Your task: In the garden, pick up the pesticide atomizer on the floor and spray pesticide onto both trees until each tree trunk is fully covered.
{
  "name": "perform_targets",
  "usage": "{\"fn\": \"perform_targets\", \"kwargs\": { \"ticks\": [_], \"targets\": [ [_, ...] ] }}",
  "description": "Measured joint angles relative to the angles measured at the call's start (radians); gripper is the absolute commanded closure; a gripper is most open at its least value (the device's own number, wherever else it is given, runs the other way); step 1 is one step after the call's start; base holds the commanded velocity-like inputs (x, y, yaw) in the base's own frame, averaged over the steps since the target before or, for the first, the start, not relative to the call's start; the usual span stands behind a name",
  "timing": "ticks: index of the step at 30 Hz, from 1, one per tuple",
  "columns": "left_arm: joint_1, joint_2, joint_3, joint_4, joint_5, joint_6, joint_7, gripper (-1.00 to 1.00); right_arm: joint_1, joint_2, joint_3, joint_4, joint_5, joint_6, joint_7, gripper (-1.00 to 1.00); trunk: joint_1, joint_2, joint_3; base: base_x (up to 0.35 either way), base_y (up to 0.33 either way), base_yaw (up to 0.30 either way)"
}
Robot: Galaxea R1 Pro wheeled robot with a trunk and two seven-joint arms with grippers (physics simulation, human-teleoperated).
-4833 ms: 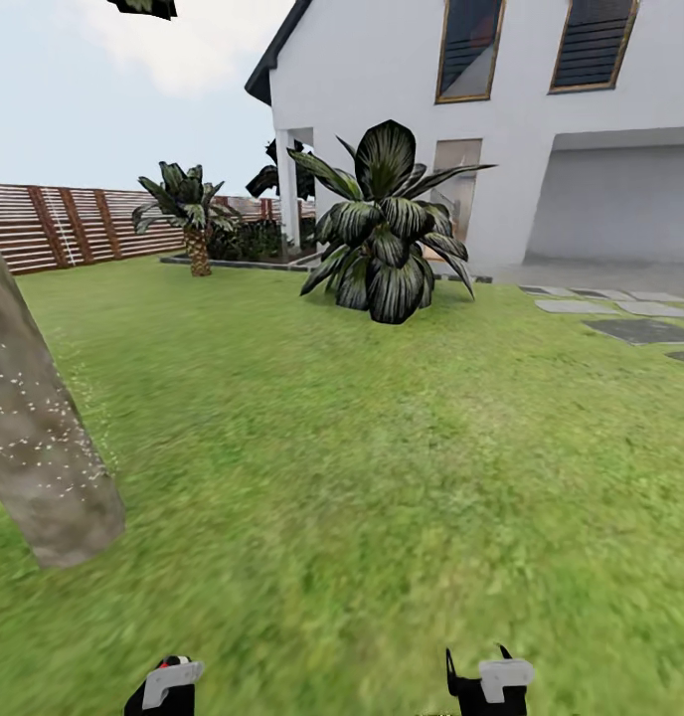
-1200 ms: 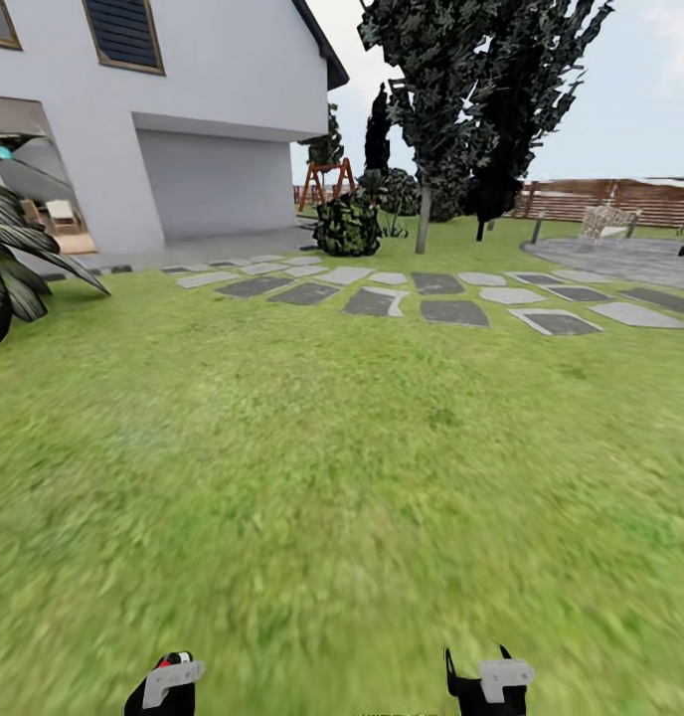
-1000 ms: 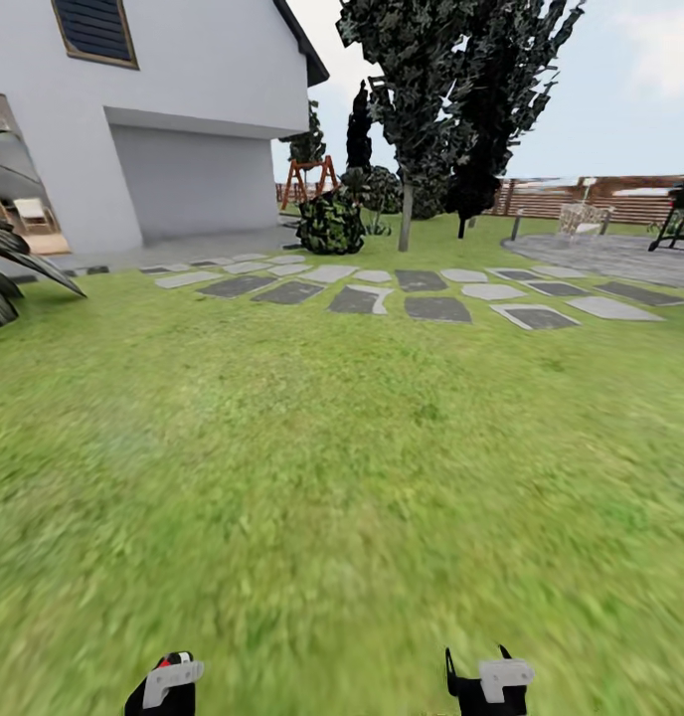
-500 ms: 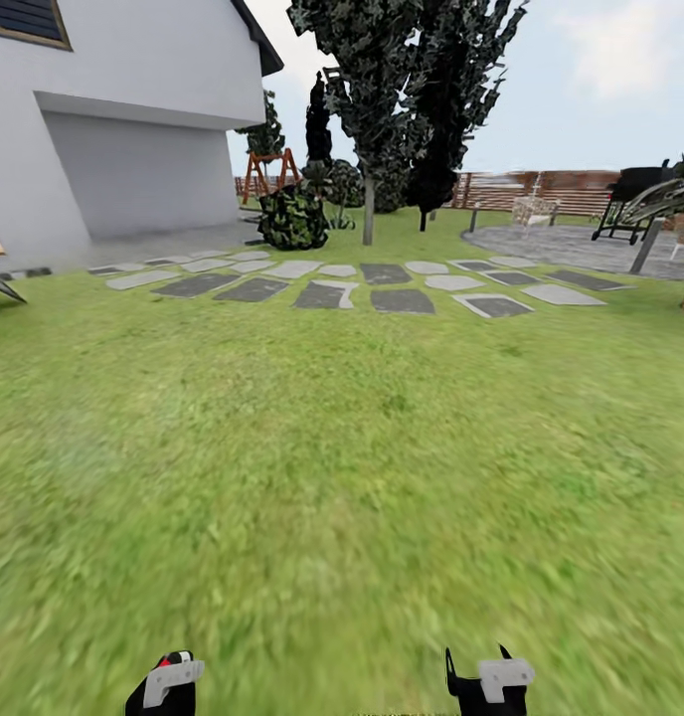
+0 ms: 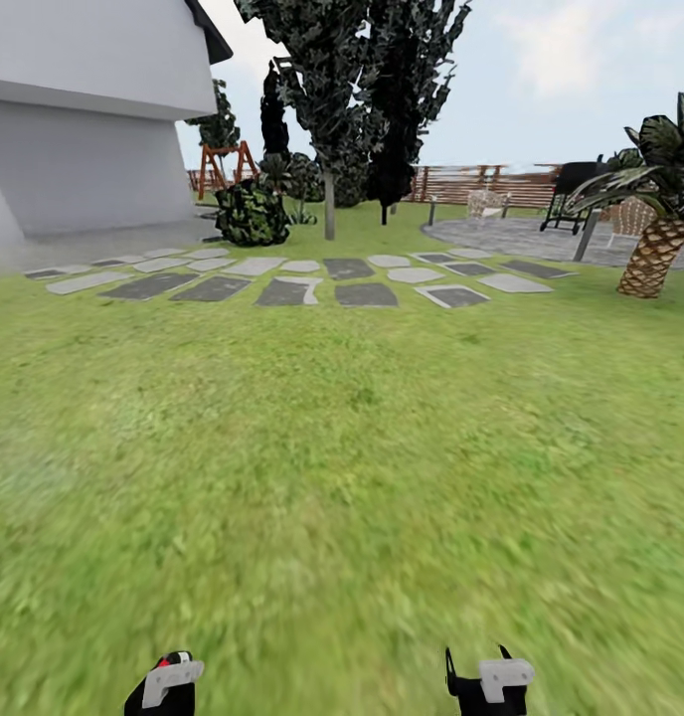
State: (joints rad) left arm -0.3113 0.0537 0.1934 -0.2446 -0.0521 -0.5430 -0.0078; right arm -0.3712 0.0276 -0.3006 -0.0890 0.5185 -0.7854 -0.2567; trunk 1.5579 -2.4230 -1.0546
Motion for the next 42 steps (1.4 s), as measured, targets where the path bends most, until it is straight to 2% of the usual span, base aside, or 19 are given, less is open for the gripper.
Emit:
{"fn": "perform_targets", "kwargs": {
  "ticks": [34, 42],
  "targets": [
    [0.000, 0.000, 0.000, -0.001, -0.002, 0.000, 0.000, 1.00, 0.000, 0.000, 0.000, 0.000, 0.000, 0.000, 0.000, -1.00, 0.000, 0.000, -0.032, 0.000, 0.000, -0.253],
    [0.000, 0.000, 0.000, -0.001, -0.001, 0.001, 0.000, 1.00, 0.000, 0.000, 0.000, 0.000, 0.000, 0.000, 0.000, -1.00, -0.031, 0.056, -0.007, 0.000, 0.000, -0.296]
  ]
}}
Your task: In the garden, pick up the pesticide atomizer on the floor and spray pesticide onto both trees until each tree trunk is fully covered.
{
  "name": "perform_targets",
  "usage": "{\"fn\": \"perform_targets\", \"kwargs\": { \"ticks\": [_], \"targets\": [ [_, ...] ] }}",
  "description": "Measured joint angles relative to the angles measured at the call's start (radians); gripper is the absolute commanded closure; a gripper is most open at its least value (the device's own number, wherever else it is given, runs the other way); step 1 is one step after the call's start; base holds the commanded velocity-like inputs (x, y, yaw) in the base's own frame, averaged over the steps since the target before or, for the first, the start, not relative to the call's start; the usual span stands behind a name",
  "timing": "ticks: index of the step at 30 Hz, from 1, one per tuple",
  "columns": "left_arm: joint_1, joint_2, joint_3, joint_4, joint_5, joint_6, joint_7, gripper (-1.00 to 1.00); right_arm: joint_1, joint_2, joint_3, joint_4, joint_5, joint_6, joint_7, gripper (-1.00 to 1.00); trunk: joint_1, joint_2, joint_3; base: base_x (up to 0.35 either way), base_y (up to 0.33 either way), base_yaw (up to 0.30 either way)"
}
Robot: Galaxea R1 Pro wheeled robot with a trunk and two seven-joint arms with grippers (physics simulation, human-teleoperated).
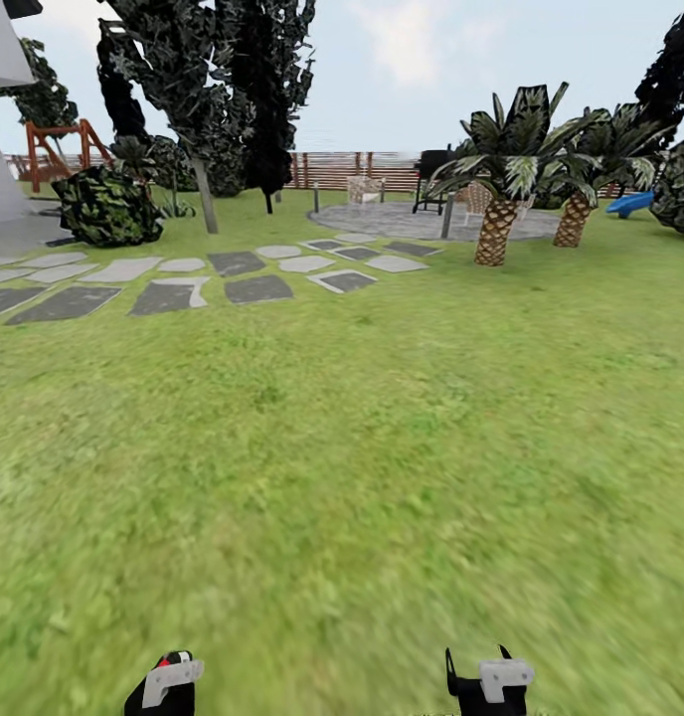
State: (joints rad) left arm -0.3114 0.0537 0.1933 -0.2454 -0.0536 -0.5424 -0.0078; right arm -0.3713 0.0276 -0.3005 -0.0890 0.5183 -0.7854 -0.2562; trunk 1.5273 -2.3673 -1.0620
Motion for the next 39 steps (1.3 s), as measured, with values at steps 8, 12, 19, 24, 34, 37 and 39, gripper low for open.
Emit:
{"fn": "perform_targets", "kwargs": {
  "ticks": [8, 12, 19, 24, 34, 37, 39],
  "targets": [
    [0.000, 0.000, 0.000, 0.000, 0.000, 0.001, 0.000, 1.00, 0.000, 0.000, 0.000, 0.000, 0.000, 0.000, 0.000, -1.00, -0.031, 0.056, 0.025, 0.000, 0.000, -0.300],
    [0.000, 0.000, 0.000, 0.000, 0.001, 0.001, 0.000, 1.00, 0.000, 0.000, 0.000, 0.000, 0.000, 0.000, 0.000, -1.00, -0.046, 0.084, 0.038, 0.000, 0.000, -0.300],
    [0.000, 0.000, 0.000, 0.000, 0.000, 0.001, 0.000, 1.00, 0.000, 0.000, 0.000, 0.000, 0.000, 0.000, 0.000, -1.00, -0.050, 0.091, 0.041, 0.000, 0.000, -0.300],
    [0.000, 0.000, 0.001, 0.000, 0.001, 0.001, 0.000, 1.00, 0.000, 0.000, 0.000, 0.000, 0.000, 0.000, 0.000, -1.00, -0.050, 0.091, 0.041, 0.000, 0.000, -0.300],
    [0.000, 0.000, 0.001, 0.000, 0.002, 0.001, 0.000, 1.00, 0.000, 0.000, 0.000, -0.001, 0.000, 0.000, 0.000, -1.00, -0.050, 0.091, 0.041, 0.000, 0.000, -0.300],
    [0.000, 0.000, 0.000, 0.000, 0.001, 0.001, 0.000, 1.00, 0.000, 0.000, 0.000, -0.001, 0.000, 0.000, 0.000, -1.00, -0.050, 0.091, 0.041, 0.000, 0.000, -0.300],
    [0.000, -0.002, -0.001, 0.000, 0.001, 0.001, 0.000, 1.00, 0.000, -0.001, 0.000, -0.001, 0.000, 0.000, -0.001, -1.00, -0.050, 0.091, 0.041, 0.000, 0.000, -0.300]
  ]
}}
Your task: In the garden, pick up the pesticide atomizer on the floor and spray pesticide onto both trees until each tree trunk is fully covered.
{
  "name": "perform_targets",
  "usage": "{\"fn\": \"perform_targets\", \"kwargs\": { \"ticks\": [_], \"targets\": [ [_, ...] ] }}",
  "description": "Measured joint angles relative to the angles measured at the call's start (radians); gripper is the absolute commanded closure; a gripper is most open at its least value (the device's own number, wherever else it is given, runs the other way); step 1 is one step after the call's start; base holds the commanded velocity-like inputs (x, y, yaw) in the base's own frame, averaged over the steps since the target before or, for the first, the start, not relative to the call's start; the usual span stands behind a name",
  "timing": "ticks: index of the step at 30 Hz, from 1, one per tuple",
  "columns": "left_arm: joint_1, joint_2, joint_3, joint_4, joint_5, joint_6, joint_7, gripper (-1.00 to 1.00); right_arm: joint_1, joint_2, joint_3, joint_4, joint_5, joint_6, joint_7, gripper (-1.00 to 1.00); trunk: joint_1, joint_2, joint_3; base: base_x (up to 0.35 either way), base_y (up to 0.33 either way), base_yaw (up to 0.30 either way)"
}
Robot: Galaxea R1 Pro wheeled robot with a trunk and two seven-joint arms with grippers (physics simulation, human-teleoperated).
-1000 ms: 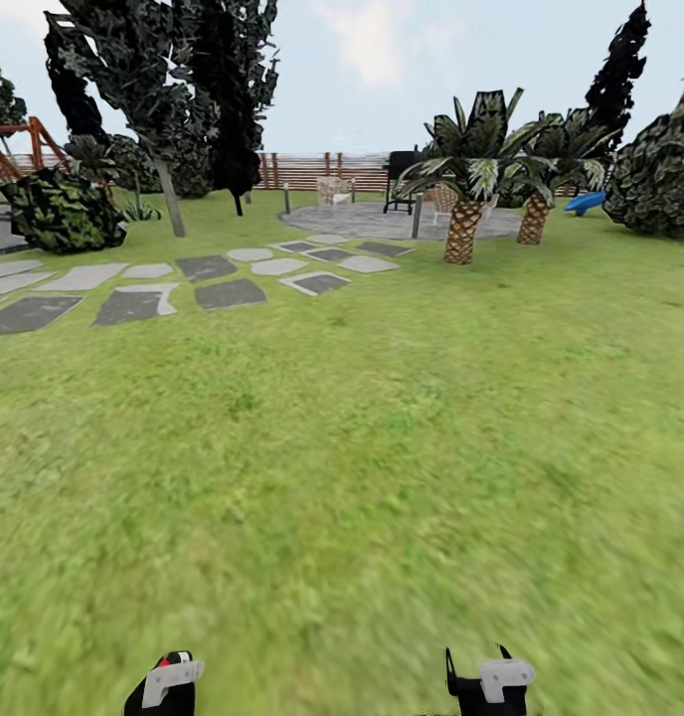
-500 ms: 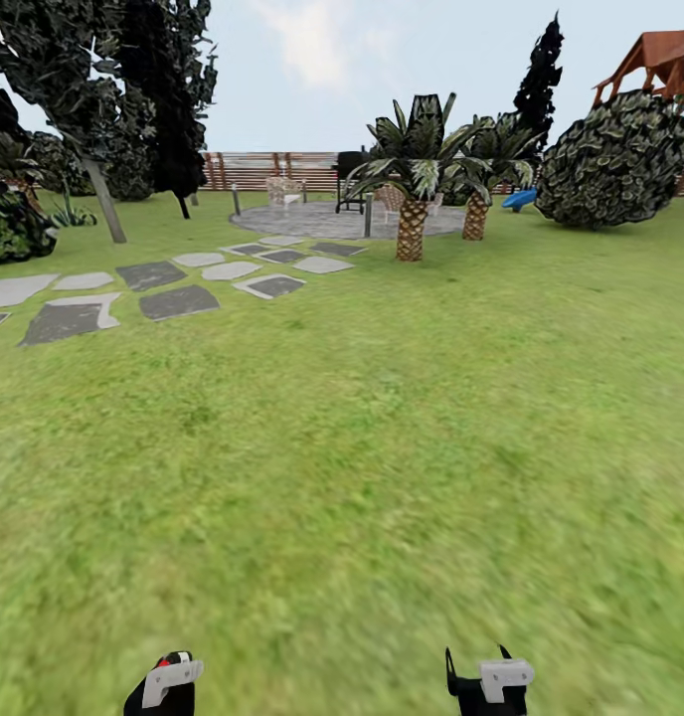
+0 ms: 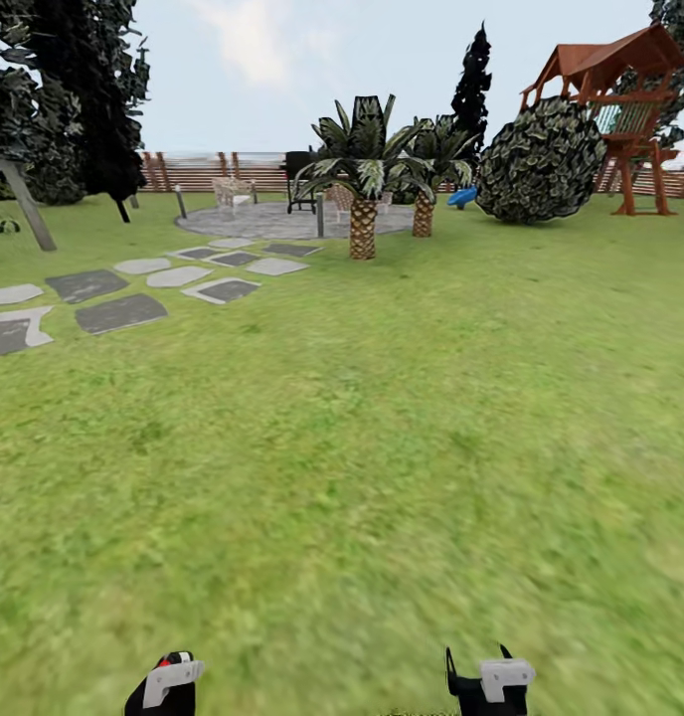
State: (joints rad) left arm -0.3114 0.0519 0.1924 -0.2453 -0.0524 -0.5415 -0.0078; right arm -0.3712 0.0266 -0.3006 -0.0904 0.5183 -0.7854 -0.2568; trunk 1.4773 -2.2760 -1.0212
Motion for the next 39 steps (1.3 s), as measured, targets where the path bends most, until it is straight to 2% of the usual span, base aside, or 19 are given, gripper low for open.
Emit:
{"fn": "perform_targets", "kwargs": {
  "ticks": [24, 33, 39],
  "targets": [
    [0.000, 0.001, 0.002, -0.002, 0.005, -0.005, -0.001, 1.00, 0.000, -0.001, 0.000, 0.000, 0.000, 0.000, -0.001, -1.00, 0.000, 0.000, 0.000, 0.000, 0.000, -0.299],
    [0.000, 0.002, 0.001, -0.001, -0.003, -0.003, -0.010, 1.00, 0.000, -0.006, -0.002, -0.003, -0.001, 0.000, -0.002, -1.00, 0.000, 0.000, 0.000, 0.000, 0.000, -0.043],
    [0.000, 0.004, 0.002, -0.001, 0.002, -0.004, -0.002, 1.00, 0.000, -0.001, -0.001, -0.001, -0.003, 0.000, -0.001, -1.00, 0.000, 0.000, 0.000, 0.000, 0.000, -0.119]
  ]
}}
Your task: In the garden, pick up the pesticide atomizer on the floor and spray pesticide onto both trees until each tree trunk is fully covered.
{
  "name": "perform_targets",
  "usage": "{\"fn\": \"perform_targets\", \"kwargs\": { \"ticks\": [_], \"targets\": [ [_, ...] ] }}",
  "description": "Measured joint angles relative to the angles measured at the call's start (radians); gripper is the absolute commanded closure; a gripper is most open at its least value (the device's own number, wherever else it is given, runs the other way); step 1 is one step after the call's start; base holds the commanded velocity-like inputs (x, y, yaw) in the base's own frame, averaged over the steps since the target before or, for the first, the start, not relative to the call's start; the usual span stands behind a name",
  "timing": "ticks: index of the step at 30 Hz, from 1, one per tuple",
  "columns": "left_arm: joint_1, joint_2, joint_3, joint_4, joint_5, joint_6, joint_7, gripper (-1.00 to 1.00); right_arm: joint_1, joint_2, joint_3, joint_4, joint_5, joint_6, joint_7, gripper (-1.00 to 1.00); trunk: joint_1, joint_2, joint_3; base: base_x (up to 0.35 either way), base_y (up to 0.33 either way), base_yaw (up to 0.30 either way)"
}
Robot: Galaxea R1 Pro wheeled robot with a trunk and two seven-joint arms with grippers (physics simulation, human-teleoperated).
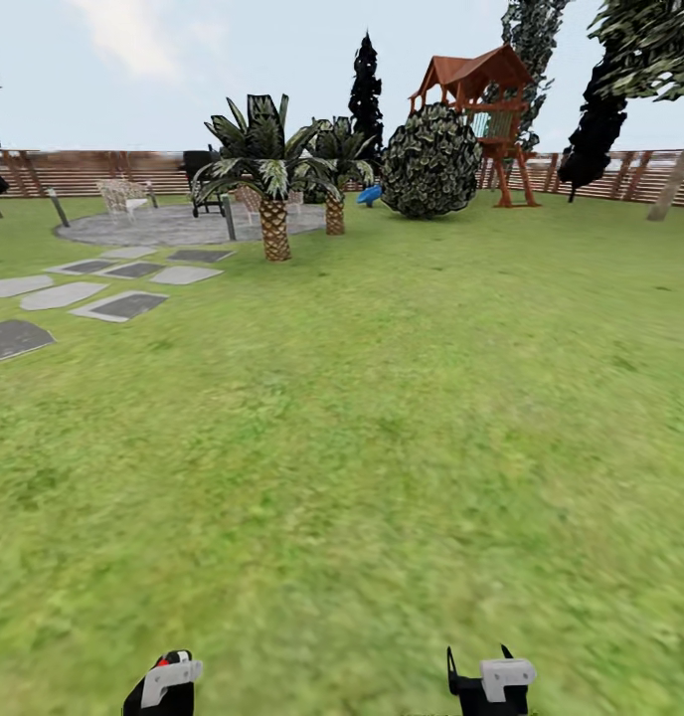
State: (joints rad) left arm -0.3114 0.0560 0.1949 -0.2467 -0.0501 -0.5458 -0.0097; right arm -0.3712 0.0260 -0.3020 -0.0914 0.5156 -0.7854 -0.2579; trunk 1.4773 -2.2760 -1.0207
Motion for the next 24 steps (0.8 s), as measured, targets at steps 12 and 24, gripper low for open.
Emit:
{"fn": "perform_targets", "kwargs": {
  "ticks": [12, 24],
  "targets": [
    [0.002, -0.001, -0.001, -0.002, 0.000, -0.001, 0.000, 1.00, 0.000, 0.000, 0.000, 0.001, 0.001, 0.000, 0.000, -1.00, 0.000, 0.000, 0.000, 0.000, 0.000, -0.276],
    [0.001, -0.002, -0.003, 0.000, 0.000, 0.003, 0.002, 1.00, 0.000, 0.000, 0.000, 0.001, 0.001, 0.000, 0.000, -1.00, 0.000, 0.000, 0.000, 0.000, 0.000, -0.281]
  ]
}}
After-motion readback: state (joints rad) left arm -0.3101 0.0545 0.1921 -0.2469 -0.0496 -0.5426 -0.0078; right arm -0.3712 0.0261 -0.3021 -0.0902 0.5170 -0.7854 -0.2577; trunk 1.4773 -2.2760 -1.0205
